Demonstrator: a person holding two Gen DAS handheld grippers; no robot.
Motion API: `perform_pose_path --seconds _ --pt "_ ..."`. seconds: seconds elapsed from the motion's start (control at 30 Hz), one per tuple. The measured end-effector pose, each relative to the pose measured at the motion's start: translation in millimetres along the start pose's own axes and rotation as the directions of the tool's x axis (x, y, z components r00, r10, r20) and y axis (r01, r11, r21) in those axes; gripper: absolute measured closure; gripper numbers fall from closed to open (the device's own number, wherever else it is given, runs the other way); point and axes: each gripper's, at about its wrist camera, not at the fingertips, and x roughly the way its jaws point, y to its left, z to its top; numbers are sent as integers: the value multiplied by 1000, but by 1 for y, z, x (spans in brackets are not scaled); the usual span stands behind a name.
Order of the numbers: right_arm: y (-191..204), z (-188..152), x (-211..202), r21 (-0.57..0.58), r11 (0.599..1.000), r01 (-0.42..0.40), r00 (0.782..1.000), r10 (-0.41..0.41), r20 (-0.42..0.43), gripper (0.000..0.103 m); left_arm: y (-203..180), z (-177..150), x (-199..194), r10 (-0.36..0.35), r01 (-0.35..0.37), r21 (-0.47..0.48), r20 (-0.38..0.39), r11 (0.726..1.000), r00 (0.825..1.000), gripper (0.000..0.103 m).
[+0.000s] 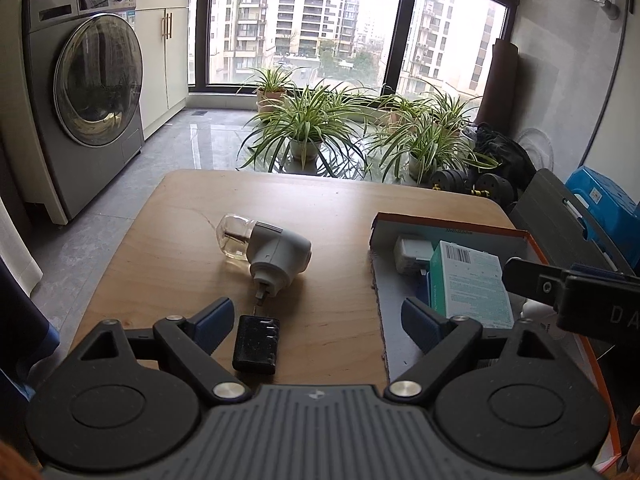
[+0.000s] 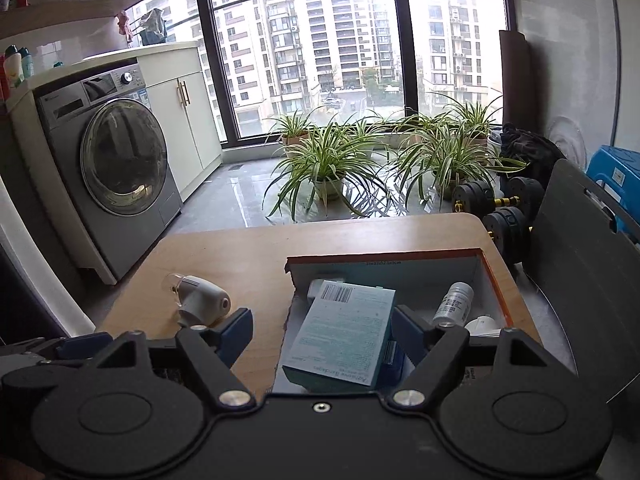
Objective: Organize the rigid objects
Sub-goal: 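Grasp the black plug adapter on the table with the left tool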
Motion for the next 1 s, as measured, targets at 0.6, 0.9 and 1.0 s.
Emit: perform_pose_path --seconds 0.6,0.9,1.0 --pt "17 -12 22 -24 999 -31 998 29 -52 13 41 -23 19 51 -51 -3 -20 999 999 6" --pt "15 -19 35 0 999 -47 996 47 -78 13 57 -37 53 71 -70 19 -70 997 995 12" --pt "15 -18 40 -2 999 -51 995 51 -85 13 56 -37 62 63 -61 31 -72 998 995 20"
